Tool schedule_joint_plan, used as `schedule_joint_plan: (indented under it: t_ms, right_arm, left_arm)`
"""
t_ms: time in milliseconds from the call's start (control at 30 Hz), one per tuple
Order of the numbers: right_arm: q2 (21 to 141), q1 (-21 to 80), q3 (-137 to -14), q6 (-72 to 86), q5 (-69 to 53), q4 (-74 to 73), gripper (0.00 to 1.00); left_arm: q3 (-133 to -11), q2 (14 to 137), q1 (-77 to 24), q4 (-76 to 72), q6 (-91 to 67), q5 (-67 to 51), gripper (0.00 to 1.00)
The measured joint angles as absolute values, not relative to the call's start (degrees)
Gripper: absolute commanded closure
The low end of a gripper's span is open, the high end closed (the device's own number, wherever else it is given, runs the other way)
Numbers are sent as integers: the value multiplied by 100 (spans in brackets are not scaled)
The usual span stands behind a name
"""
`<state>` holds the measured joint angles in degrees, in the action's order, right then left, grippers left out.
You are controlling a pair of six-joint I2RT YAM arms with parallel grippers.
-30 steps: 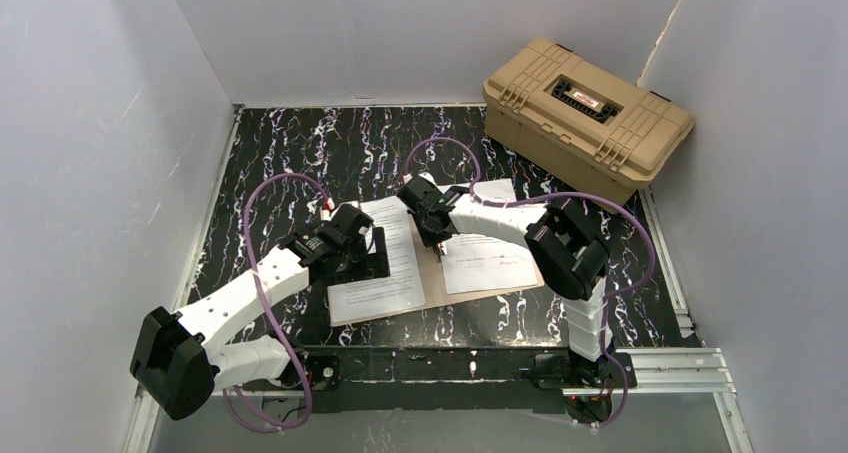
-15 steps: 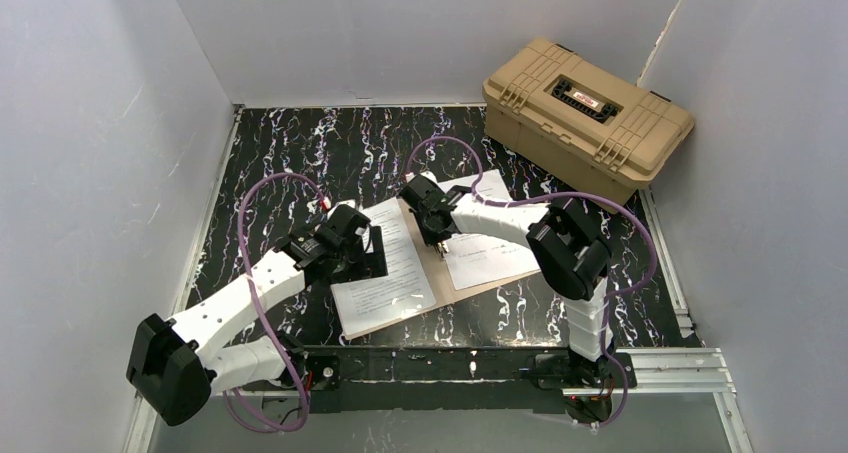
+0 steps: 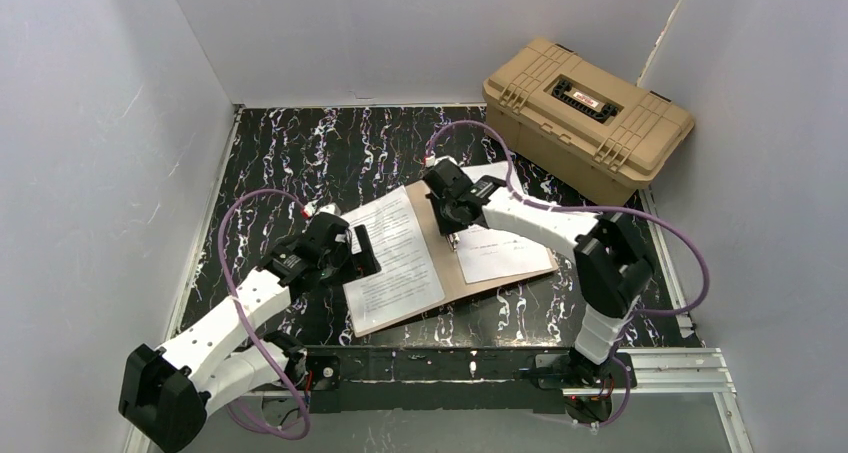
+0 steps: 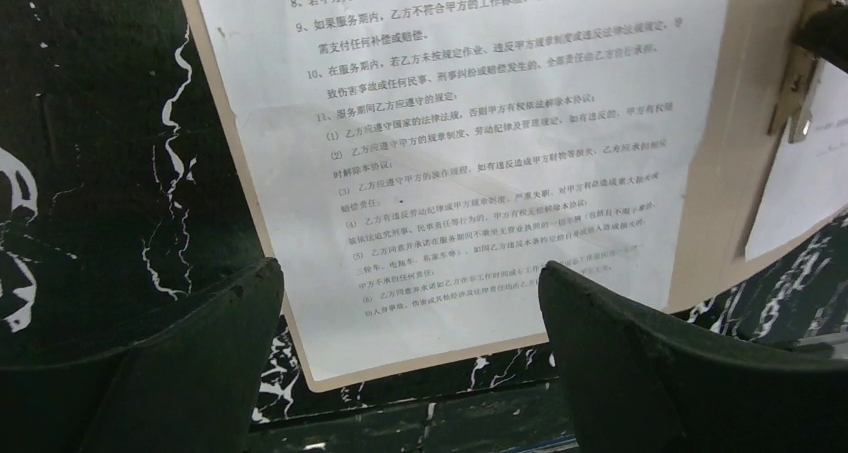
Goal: Put the files into the folder
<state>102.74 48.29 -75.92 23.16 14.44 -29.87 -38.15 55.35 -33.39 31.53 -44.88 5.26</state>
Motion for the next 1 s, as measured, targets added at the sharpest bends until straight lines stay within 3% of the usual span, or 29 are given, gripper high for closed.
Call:
schedule_joint_plan:
  t_ms: [233, 1000]
  right_arm:
    - [9539, 4646, -7439, 2252, 1328, -3015, 99]
    - [8294, 3758, -7666, 2239, 388, -3745, 99]
  left_arm:
    - [-3297, 5094, -2818, 2665, -4674, -84, 2]
    - [-2165, 4066, -2438, 1433, -5463, -1323, 2]
